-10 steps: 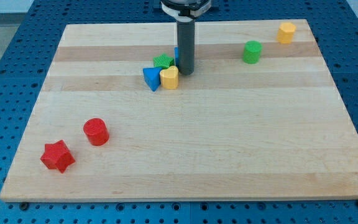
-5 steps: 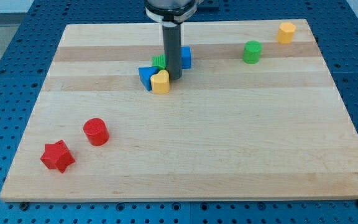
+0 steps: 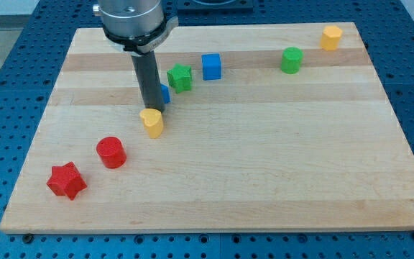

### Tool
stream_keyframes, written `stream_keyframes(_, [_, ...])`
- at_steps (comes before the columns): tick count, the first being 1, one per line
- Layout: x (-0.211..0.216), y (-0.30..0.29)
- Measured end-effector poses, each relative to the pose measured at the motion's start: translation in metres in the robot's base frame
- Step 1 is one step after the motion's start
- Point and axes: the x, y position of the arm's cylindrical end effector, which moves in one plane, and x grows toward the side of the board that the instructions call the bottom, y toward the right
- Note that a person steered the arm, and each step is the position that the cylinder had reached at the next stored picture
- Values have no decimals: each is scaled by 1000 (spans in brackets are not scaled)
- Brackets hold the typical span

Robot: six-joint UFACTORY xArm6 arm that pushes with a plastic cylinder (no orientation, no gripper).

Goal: Push the yellow heart towards the red circle

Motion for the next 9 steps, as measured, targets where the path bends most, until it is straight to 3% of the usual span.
stream_keyframes(9, [0,-11])
